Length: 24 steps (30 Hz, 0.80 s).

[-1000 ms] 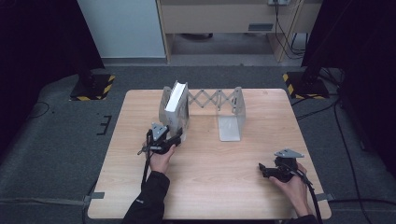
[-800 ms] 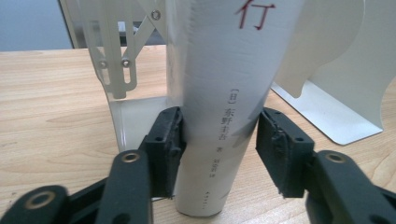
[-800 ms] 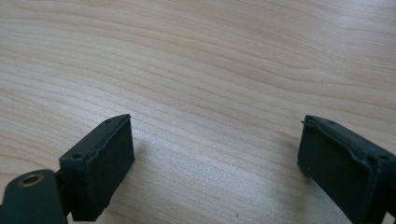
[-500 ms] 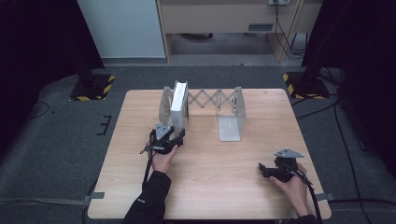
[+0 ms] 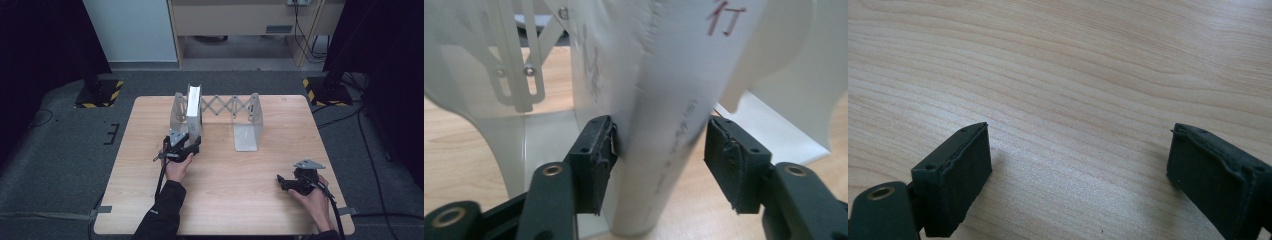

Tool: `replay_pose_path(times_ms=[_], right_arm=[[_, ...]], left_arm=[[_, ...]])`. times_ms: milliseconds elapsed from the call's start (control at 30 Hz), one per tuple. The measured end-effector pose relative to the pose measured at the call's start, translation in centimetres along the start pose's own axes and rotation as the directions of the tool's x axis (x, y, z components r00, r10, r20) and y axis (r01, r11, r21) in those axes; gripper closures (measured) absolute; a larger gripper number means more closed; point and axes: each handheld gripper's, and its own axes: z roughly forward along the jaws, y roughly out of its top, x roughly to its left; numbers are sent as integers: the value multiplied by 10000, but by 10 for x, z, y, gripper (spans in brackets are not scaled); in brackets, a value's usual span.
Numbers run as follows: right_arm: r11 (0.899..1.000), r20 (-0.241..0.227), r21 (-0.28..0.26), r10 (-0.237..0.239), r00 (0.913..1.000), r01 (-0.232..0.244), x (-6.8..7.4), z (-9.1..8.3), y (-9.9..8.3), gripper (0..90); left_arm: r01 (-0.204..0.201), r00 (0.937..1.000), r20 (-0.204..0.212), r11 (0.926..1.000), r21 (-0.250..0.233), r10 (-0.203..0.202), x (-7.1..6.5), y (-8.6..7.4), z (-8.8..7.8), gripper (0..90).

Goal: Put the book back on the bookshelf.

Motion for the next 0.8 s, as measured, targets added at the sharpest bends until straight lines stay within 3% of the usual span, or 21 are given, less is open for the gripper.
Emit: replay_pose_path(times_ms=[67,200,400,600,667,733,800], right_arm=[[10000,0,1,1,10000,-1,0,0,0,109],[10000,0,-1,-1,10000,1,0,0,0,109],[10000,-1,0,1,10000,-1,0,0,0,109],[10000,-4,-9,7,10000,-7,0,0,0,113],[10000,38,-42,72,10000,-72,0,-1,-1,133],[9996,130,-187,205,9997,-203,-1,-3,-2,200],[9989,222,-338,321,9992,-313,-3,-5,-3,195]], left_arm=[[-163,9996,235,9998,116,161,0,-1,-9,398],[53,9983,579,9995,313,-71,8,-9,-31,388],[-377,9972,680,9934,1082,305,26,-27,-56,346],[-416,9966,769,9844,1709,287,41,-44,-76,313],[-385,9974,681,9789,2007,253,47,-49,-83,291],[-470,9986,334,9747,2184,407,53,-53,-88,282],[-577,9982,-34,9692,2392,603,61,-56,-92,271]])
